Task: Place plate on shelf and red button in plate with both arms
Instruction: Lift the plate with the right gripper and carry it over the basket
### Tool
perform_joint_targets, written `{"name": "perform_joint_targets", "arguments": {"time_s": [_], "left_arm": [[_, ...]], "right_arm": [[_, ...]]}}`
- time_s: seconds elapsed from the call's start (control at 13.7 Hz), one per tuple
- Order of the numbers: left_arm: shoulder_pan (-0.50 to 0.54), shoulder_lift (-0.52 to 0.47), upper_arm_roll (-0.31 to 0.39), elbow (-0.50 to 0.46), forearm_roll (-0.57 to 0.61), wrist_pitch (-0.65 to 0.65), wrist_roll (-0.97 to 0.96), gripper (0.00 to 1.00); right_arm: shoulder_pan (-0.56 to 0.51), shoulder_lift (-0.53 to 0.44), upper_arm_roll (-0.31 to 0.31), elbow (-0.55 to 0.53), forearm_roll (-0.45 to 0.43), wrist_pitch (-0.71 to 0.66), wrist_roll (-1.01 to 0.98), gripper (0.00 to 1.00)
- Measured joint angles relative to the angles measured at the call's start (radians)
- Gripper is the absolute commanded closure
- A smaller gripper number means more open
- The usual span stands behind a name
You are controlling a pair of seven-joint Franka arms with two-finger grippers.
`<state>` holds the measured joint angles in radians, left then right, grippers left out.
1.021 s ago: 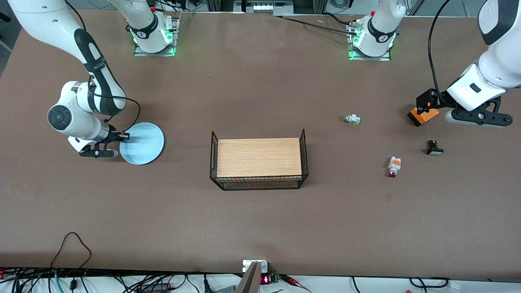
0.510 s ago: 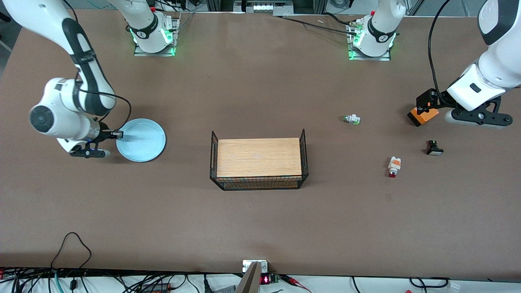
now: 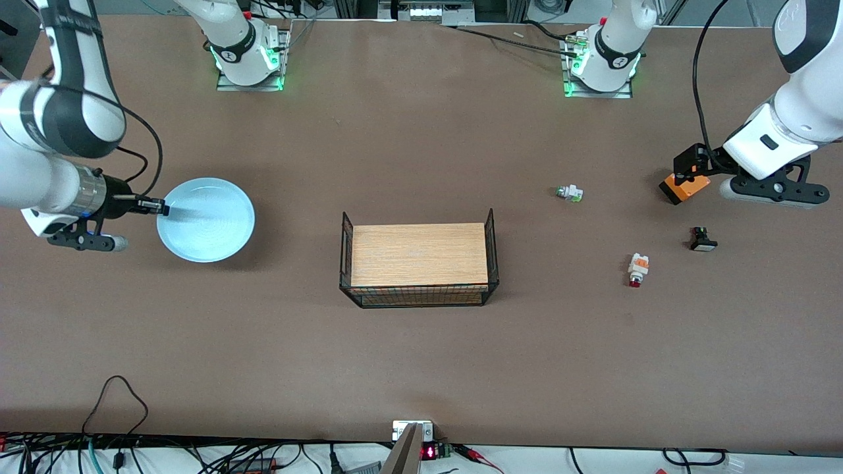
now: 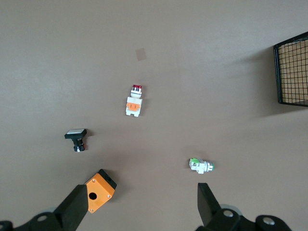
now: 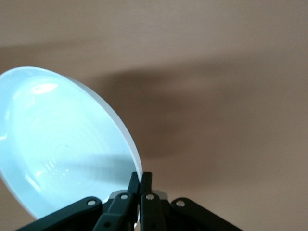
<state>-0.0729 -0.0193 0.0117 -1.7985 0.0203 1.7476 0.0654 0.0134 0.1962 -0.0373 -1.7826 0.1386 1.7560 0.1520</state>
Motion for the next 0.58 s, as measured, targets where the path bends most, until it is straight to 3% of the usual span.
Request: {"name": "perform_joint_targets", "arguments": {"time_s": [0.29, 0.58], "left_arm": [[0.0, 0.0, 0.0, 0.0, 0.0, 0.0, 0.0, 0.0], [0.0, 0.0, 0.0, 0.0, 0.0, 0.0, 0.0, 0.0]], "right_arm": [[0.05, -0.014, 0.054, 0.148, 0.156, -0.14, 0.401, 1.0], [0.156, -0.005, 0.063, 0.22, 0.249, -0.156, 0.728, 1.0]]}}
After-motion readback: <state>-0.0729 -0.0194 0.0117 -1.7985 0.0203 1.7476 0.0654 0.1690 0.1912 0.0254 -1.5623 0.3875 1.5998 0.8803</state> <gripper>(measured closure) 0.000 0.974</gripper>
